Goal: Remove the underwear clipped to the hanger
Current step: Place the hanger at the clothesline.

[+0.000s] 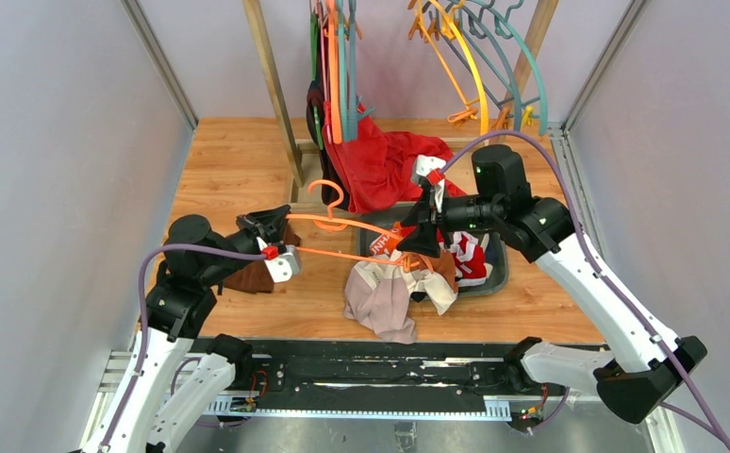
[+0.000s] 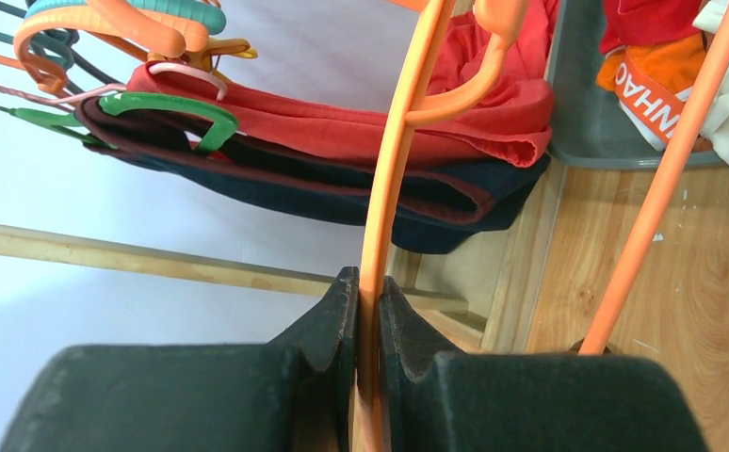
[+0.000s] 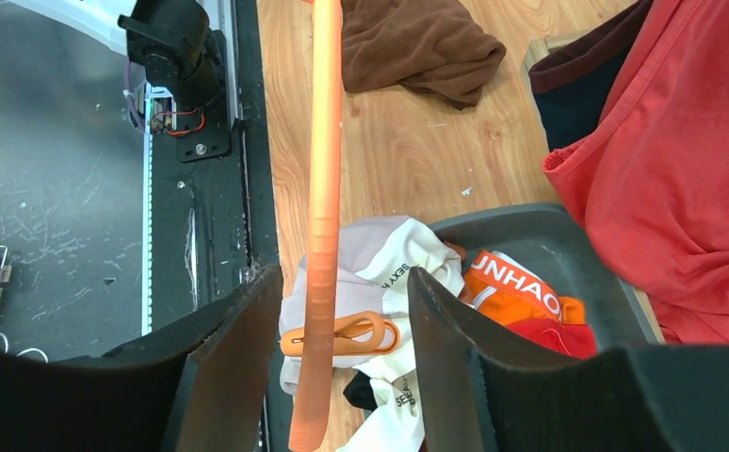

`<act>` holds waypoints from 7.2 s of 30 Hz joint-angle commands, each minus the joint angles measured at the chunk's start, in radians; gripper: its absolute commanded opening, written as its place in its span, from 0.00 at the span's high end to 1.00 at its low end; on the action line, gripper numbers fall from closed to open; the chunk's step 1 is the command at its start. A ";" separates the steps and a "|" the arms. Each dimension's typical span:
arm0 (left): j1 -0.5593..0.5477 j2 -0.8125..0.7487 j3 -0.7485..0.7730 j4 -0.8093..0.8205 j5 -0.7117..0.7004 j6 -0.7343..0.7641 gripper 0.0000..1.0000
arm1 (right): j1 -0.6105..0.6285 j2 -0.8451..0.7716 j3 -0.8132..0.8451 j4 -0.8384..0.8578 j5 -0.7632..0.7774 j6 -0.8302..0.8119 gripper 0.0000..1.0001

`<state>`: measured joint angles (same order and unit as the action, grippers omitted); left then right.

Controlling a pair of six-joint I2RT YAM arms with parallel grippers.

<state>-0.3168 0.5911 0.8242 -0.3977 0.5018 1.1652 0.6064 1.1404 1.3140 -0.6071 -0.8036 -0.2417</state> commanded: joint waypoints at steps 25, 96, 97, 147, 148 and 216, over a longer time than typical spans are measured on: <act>-0.004 -0.015 -0.020 0.076 0.033 -0.066 0.80 | 0.048 -0.002 -0.023 0.049 0.068 -0.030 0.99; -0.004 -0.061 -0.030 0.194 -0.191 -0.397 0.02 | -0.398 -0.098 0.446 -0.156 0.466 0.155 0.99; -0.004 -0.059 -0.031 0.194 -0.191 -0.397 0.02 | -0.393 -0.085 0.462 -0.154 0.474 0.163 0.99; -0.004 -0.057 -0.047 0.163 -0.120 -0.357 0.02 | -0.120 0.387 0.797 0.112 0.874 0.141 0.99; -0.004 -0.057 -0.049 0.163 -0.118 -0.357 0.02 | -0.120 0.394 0.802 0.111 0.874 0.142 0.99; -0.002 0.006 -0.018 0.210 -0.334 -0.496 0.02 | -0.107 0.256 0.622 0.075 0.678 0.162 0.35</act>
<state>-0.3168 0.5709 0.7727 -0.2310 0.2493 0.7254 0.4732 1.4414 1.9430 -0.5137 -0.1017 -0.0322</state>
